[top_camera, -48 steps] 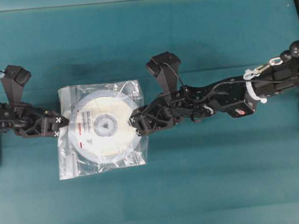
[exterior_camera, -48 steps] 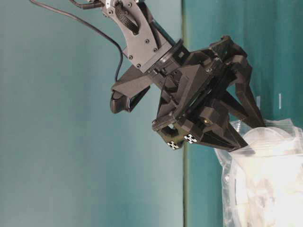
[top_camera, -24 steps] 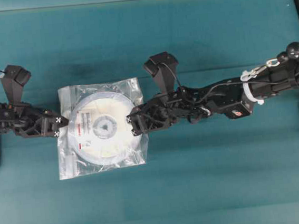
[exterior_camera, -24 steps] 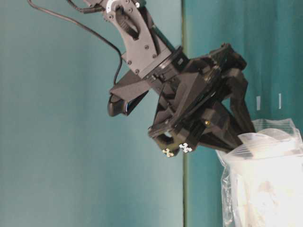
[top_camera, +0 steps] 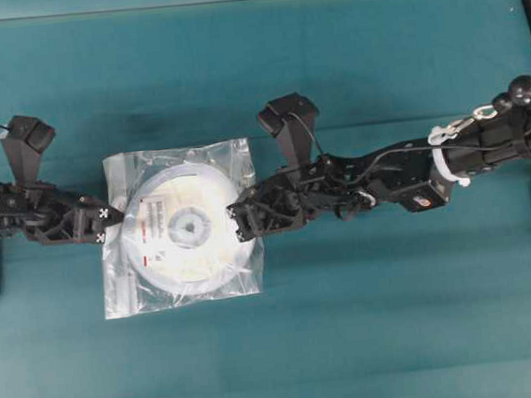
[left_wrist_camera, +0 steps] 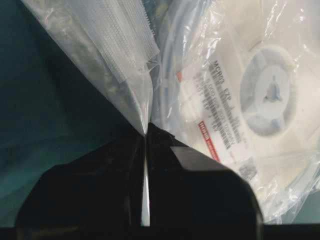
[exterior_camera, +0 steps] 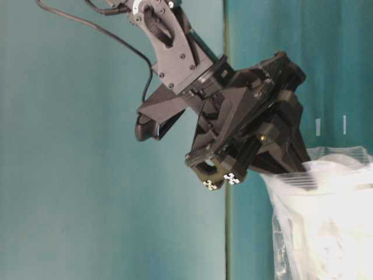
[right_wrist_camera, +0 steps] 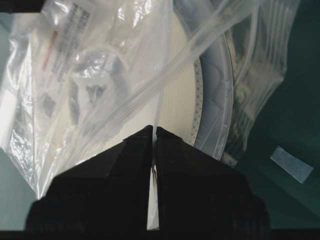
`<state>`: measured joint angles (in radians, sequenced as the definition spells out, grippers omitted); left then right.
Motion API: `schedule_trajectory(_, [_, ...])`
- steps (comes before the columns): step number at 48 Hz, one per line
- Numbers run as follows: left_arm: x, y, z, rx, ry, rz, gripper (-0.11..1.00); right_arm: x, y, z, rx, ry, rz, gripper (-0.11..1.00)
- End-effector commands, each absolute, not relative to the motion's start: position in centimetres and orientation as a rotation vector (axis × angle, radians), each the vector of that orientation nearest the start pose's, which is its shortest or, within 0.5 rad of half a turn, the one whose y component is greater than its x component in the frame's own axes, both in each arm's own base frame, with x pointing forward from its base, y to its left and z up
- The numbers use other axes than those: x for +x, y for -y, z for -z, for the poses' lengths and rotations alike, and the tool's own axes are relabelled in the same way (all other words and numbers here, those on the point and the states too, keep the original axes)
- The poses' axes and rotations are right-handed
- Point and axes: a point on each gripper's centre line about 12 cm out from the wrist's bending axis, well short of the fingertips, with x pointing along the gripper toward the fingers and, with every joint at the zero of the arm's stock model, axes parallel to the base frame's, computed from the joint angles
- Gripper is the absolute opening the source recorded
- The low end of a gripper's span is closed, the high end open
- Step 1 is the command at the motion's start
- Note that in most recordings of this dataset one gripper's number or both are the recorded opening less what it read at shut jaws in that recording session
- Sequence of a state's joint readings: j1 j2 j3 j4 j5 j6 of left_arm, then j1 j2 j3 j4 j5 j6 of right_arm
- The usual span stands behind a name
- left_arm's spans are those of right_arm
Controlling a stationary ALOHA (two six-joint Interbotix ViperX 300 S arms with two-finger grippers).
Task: Take out the reel from the clear zip bag.
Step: 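Pull the reel rightward out of the bag with the right gripper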
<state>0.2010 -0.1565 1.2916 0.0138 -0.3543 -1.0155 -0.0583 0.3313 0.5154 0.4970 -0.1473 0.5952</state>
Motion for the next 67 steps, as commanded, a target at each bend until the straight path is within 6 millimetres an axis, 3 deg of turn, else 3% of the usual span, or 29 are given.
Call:
schedule_trajectory(1, [22.1, -4.4, -8.0, -1.022, -0.613, -0.552, 0.00, 43.7, 3.3, -9.5, 1.061, -0.569, 0.506, 0.04])
schedule_trajectory(20, [22.2, -4.4, -8.0, -1.019, -0.612, -0.550, 0.00, 40.5, 3.4, -8.5, 1.096, -0.589, 0.566, 0.04])
schedule_trajectory(44, [22.2, -4.4, -8.0, -1.018, -0.613, -0.549, 0.00, 39.2, 3.3, -8.4, 1.093, -0.608, 0.577, 0.04])
schedule_trajectory(67, [22.2, -4.4, -8.0, -1.009, -0.613, -0.546, 0.00, 36.4, 3.0, -8.7, 1.091, -0.629, 0.585, 0.04])
